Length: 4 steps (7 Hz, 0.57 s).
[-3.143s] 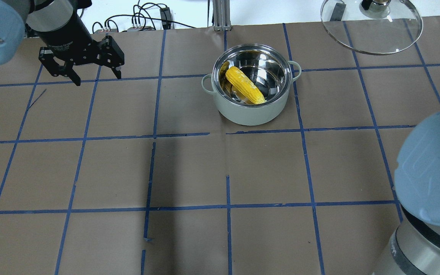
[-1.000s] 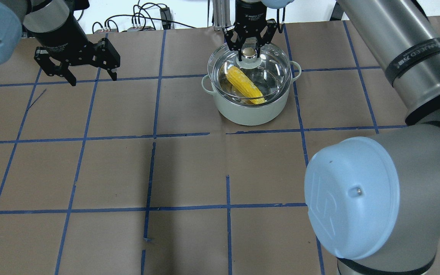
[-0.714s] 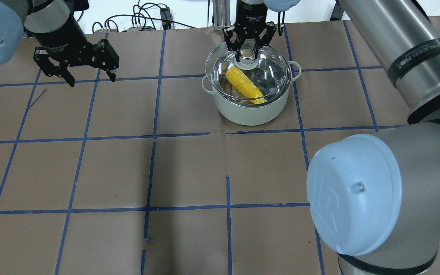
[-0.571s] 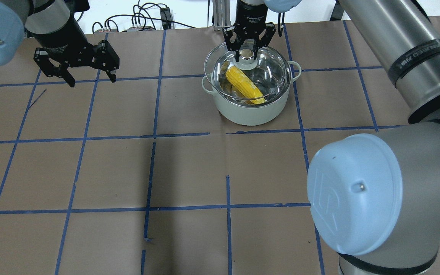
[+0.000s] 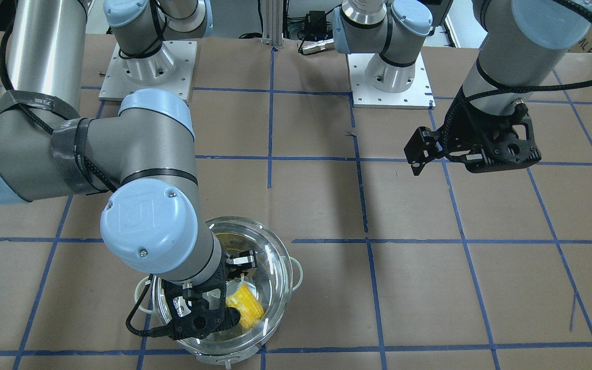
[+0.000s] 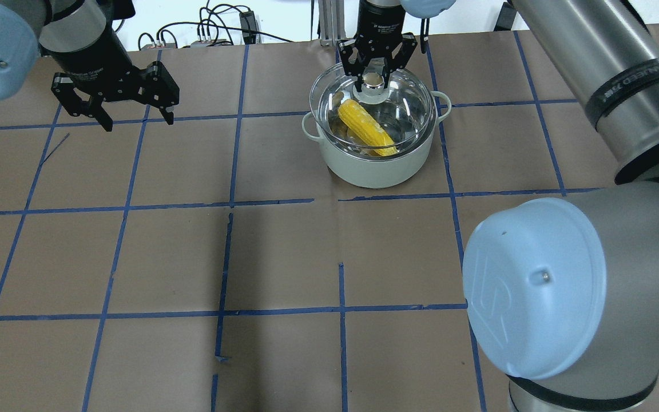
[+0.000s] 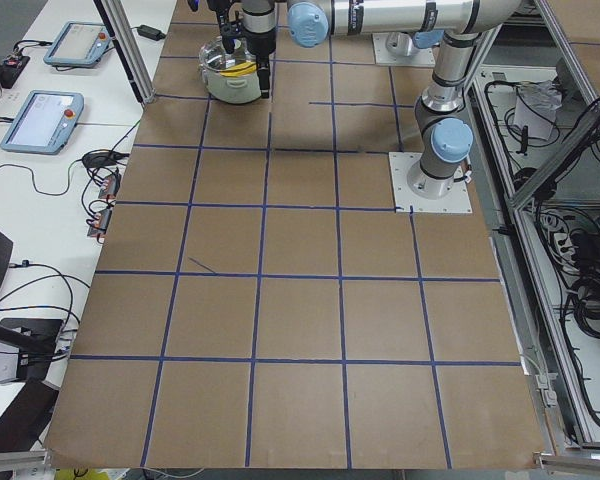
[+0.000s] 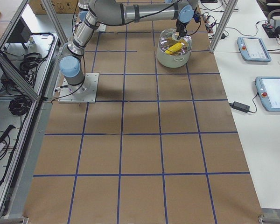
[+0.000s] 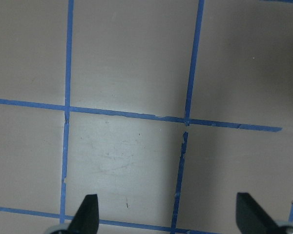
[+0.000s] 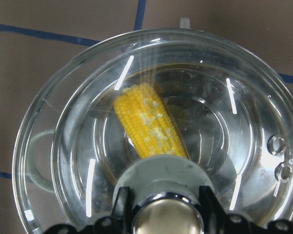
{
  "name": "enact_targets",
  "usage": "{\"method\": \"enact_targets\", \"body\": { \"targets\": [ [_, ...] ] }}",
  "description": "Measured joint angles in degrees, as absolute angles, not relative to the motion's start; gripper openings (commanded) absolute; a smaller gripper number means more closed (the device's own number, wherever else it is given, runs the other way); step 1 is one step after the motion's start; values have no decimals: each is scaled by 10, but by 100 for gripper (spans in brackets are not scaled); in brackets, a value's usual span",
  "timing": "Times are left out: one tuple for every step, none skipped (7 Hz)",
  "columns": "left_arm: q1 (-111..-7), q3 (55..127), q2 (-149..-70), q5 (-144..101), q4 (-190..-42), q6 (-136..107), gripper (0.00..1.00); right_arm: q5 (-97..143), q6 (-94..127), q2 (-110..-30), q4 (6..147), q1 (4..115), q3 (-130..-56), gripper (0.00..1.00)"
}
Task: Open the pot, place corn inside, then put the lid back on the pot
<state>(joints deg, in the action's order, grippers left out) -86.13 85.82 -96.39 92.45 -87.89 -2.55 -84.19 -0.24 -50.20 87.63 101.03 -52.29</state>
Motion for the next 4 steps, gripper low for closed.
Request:
{"method": "enact_targets", "body": {
  "targets": [
    [-861,858,-963,925,-879,-25,100,-842,-6,-502,876,1009,-523,5],
    [-861,858,-963,925,-879,-25,100,-843,-9,-503,876,1008,-526,5],
    [-861,857,-963,926,-880,-25,100,-844,-11,-503,876,1007,-529,5],
    [-861,857,-962,934,-880,-25,100,-844,-15,-503,876,1006,-530,5]
  ]
}}
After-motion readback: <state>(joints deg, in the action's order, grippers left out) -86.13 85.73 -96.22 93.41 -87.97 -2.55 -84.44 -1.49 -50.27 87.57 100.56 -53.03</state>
